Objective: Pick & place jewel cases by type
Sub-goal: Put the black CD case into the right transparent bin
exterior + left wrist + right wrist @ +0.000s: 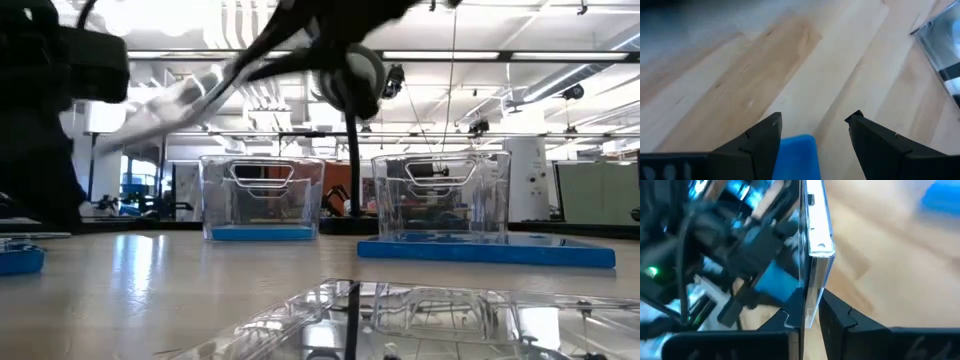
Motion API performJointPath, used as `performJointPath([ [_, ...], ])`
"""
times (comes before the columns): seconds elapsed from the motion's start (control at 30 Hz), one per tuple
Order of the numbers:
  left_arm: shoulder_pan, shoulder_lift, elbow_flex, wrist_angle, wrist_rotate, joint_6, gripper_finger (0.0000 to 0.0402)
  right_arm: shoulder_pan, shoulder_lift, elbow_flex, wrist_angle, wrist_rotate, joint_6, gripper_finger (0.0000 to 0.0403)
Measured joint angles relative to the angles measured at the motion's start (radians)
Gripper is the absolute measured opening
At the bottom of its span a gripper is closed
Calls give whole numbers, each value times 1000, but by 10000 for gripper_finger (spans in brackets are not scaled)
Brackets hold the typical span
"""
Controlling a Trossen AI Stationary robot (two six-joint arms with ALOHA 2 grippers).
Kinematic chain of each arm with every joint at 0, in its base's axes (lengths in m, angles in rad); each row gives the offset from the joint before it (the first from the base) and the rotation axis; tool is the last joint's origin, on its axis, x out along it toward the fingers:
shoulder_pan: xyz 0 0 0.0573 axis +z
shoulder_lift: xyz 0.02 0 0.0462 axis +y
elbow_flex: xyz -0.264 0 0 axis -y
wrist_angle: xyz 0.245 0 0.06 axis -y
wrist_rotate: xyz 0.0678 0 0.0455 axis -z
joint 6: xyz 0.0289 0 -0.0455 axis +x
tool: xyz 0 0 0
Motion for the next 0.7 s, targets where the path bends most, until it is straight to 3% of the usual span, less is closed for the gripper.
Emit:
performJointPath([
  [0.13, -39, -27, 3, -1, -76, -76, 214, 34, -145, -1, -230, 256, 128, 29],
  [0.27, -51, -35, 4, -11, -165, -134, 214, 115, -278, -2, -634, 524, 558, 29],
  [0.37, -49, -34, 5, -6, -200, -141, 214, 196, -306, -5, -914, 680, 913, 29],
  [0.47, -44, -34, 3, -10, -226, -142, 214, 225, -302, -5, -1157, 739, 1203, 29],
  [0.7, -41, -34, 1, -12, -223, -128, 213, 82, -237, -21, -1240, 749, 1211, 29],
])
